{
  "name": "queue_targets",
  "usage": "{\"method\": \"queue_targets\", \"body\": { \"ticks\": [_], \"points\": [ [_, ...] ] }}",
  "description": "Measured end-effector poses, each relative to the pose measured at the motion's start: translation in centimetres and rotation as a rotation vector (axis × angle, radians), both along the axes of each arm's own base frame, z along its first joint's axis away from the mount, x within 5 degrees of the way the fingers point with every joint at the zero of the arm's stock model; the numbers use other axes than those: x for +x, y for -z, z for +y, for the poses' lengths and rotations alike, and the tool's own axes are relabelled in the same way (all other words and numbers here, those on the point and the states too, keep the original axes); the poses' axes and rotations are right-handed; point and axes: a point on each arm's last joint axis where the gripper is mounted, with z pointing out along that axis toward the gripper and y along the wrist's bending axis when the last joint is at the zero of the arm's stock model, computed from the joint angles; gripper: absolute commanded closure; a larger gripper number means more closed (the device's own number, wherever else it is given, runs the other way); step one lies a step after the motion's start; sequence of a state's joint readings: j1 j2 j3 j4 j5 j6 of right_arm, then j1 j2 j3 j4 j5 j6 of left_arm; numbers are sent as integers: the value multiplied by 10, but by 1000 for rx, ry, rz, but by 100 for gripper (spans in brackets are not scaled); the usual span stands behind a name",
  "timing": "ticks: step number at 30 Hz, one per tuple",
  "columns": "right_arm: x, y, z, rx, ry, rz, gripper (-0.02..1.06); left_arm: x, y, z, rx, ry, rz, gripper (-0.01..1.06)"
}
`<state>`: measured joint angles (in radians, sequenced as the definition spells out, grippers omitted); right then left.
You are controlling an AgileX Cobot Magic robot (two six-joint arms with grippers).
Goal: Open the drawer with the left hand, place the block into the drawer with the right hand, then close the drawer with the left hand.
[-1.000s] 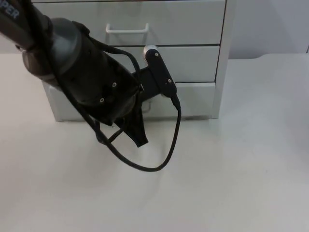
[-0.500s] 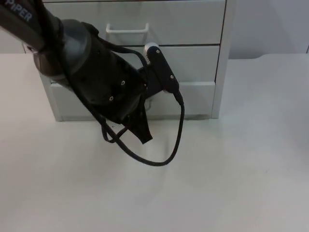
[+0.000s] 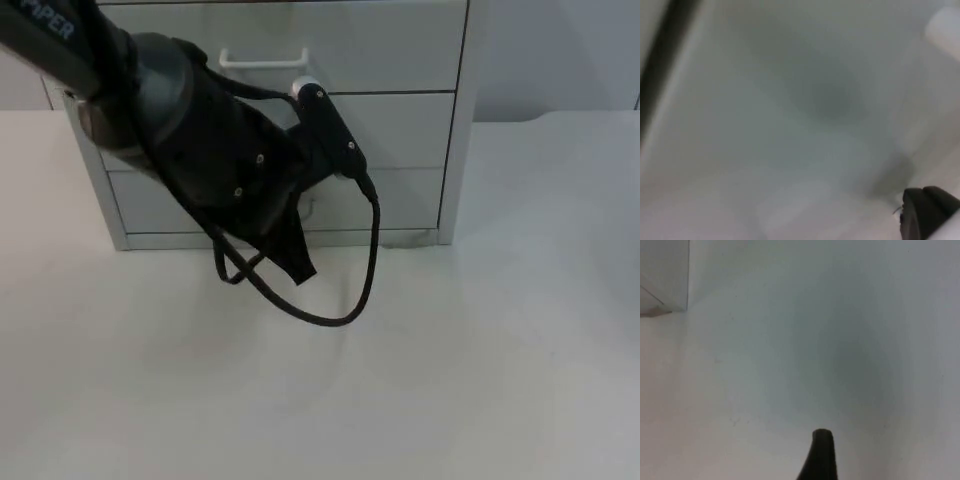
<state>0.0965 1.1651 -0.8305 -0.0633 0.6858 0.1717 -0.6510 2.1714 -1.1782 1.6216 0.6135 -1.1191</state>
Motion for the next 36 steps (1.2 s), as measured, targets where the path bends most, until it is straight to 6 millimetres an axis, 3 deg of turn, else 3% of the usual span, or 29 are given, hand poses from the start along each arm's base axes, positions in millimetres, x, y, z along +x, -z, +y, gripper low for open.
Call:
{"method": "queue_targets", "body": {
  "ticks": [3, 8, 12, 19, 23, 30, 34, 36],
  "points": [
    [0, 0, 0, 0, 0, -4, 38, -3, -3, -1, 60, -38, 4, 105],
    [1, 0, 0, 1, -1, -10, 38, -25, -4, -13, 115, -49, 89, 105],
    [1, 0, 0, -5, -2, -12, 38, -70, -15, -38, 105, 35, 129, 105],
    [1, 0, 0, -6, -3, -12, 38, -108, -44, -51, 35, 76, 161, 105],
    [1, 0, 0, -6, -3, -12, 38, -120, -72, -47, -43, 56, 209, 105],
    [1, 0, 0, -6, -3, -12, 38, -122, -110, -31, -150, 29, 231, 105],
    [1, 0, 0, -6, -3, -12, 38, -118, -147, -5, -278, -27, 221, 105],
    [1, 0, 0, -6, -3, -12, 38, -117, -156, 2, -309, -36, 218, 105]
  ]
}}
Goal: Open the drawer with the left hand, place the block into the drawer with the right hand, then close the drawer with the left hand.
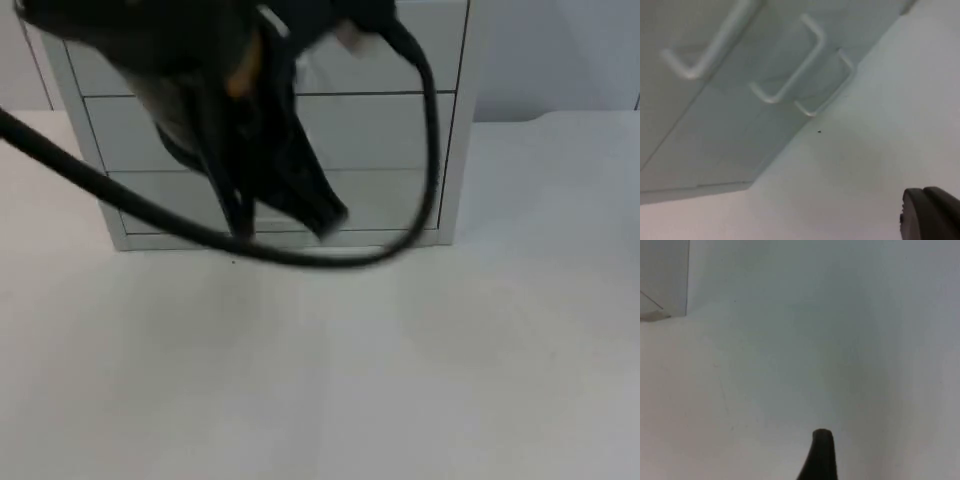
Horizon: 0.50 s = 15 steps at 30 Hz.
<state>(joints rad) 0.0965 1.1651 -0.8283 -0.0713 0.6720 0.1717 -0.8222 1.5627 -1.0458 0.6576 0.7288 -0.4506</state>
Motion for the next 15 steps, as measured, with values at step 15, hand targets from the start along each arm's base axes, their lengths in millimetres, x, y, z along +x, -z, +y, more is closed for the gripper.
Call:
{"method": "queue_targets", "body": {
  "ticks": [15],
  "points": [
    [0, 0, 0, -7, -9, 0, 38, 0, -84, 118, -314, -260, -59, 105]
  ]
}}
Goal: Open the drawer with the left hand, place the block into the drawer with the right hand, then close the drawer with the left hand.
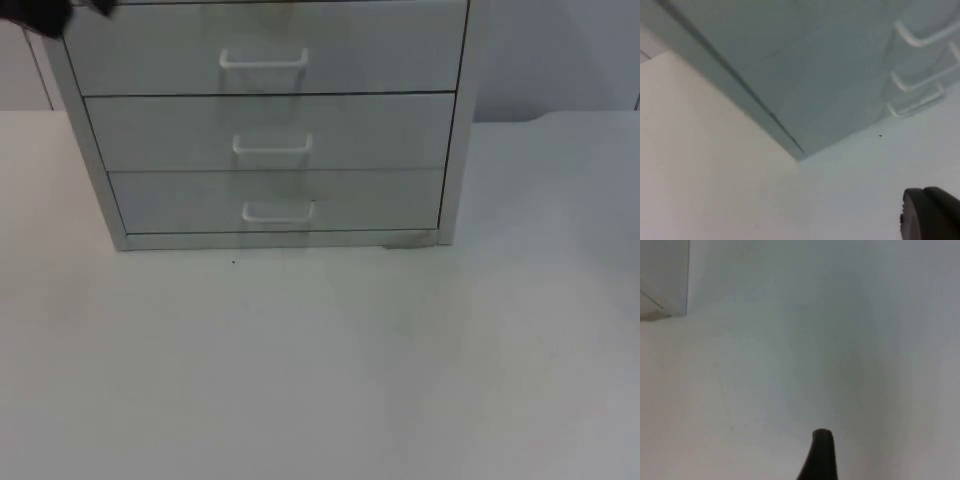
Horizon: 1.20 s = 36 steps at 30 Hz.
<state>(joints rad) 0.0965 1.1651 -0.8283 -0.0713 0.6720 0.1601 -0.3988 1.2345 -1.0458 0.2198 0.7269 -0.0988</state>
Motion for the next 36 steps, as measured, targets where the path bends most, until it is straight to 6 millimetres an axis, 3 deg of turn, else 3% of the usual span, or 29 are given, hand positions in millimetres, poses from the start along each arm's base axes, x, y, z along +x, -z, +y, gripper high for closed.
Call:
{"method": "queue_targets", "body": {
  "ticks": [4, 9, 17, 21, 26, 32, 36],
  "points": [
    [0, 0, 0, -12, -16, -2, 38, -12, -17, 34, -44, -101, -26, 105],
    [0, 0, 0, -13, -18, -5, 38, -27, -32, 59, -81, -181, -63, 105],
    [0, 0, 4, 6, -66, -10, 38, -58, -53, 78, -158, -221, -153, 105],
    [0, 0, 8, 23, -110, -13, 38, -68, -48, 82, -164, -242, -161, 105],
    [-8, -13, 11, 40, -159, -75, 38, -82, -24, 83, -183, -255, -125, 105],
    [-34, -41, 10, 29, -204, -214, 38, -104, -7, 78, -235, -231, -119, 105],
    [-62, -64, 12, 42, -256, -343, 38, -126, 3, 74, -260, -192, -149, 105]
  ]
}}
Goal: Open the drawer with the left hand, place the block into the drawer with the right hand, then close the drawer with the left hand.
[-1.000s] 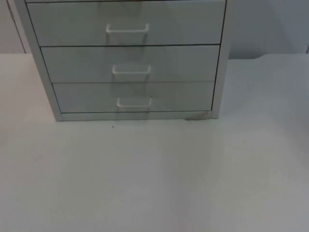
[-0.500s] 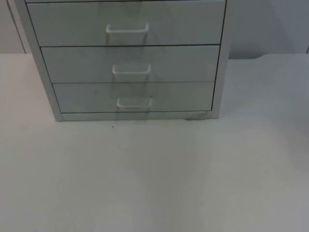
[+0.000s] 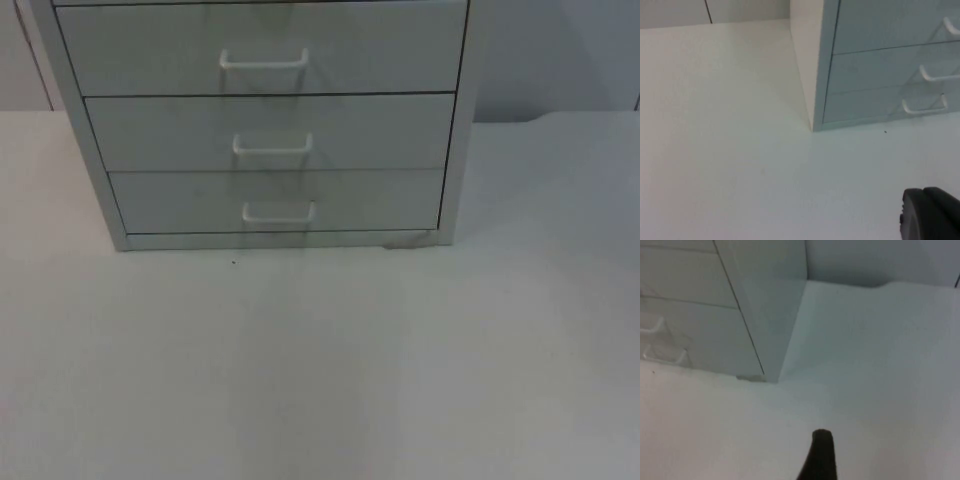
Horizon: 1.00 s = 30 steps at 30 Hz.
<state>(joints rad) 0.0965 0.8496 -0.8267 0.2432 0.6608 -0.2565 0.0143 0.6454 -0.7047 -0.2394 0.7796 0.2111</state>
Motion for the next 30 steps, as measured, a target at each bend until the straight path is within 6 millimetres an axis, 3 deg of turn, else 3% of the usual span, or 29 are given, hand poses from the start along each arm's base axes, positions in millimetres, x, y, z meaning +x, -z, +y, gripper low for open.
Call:
{"method": "queue_targets", "body": {
  "ticks": [5, 7, 10, 12, 16, 22, 30],
  "points": [
    [-29, -16, -1, 4, -25, -98, 38, -25, 11, -2, -12, 13, -55, 105],
    [-39, -19, -2, 3, -32, -111, 38, -31, 15, -2, -12, 13, -67, 105],
    [-56, -22, -2, 0, -47, -120, 38, -56, 20, -2, -9, 15, -161, 105],
    [-61, -22, -3, 0, -49, -128, 38, -60, 19, -3, -8, 15, -178, 105],
    [-81, -10, -4, 3, -51, -149, 38, -90, 25, -4, -3, 27, -270, 105],
    [-109, 18, -8, 26, -32, -166, 38, -114, 29, -5, -22, 30, -324, 105],
    [-145, 36, -16, 27, 31, -184, 38, -120, 35, -3, -35, -7, -285, 105]
  ]
}}
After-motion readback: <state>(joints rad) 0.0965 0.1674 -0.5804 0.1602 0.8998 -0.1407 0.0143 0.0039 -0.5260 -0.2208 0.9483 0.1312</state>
